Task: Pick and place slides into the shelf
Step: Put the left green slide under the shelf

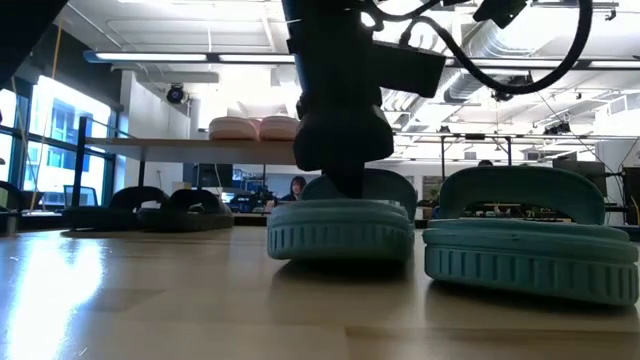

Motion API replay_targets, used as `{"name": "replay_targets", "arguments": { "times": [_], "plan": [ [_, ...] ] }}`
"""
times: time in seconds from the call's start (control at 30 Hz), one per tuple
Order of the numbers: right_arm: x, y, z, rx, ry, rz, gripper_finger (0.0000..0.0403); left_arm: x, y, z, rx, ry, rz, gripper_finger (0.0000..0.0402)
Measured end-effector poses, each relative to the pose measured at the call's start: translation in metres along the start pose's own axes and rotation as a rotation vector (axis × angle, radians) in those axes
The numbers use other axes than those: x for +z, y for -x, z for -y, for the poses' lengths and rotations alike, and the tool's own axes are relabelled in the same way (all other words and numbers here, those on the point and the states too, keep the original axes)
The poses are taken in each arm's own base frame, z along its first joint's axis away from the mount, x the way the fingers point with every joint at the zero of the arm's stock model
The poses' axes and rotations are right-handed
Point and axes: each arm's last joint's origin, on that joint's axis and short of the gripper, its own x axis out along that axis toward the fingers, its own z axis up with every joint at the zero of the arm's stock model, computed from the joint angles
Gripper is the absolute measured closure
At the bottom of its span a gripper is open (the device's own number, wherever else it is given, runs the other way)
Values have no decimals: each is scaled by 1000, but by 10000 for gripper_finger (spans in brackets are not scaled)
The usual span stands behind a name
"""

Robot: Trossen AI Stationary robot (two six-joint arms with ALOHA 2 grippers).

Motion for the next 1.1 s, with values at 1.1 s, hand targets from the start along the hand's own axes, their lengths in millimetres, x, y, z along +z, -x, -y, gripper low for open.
{"name": "replay_targets", "arguments": {
  "times": [1.1],
  "plan": [
    [-1, 5, -1, -14, 28, 11, 403, -23, 152, -107, 123, 312, 172, 399]
  ]
}}
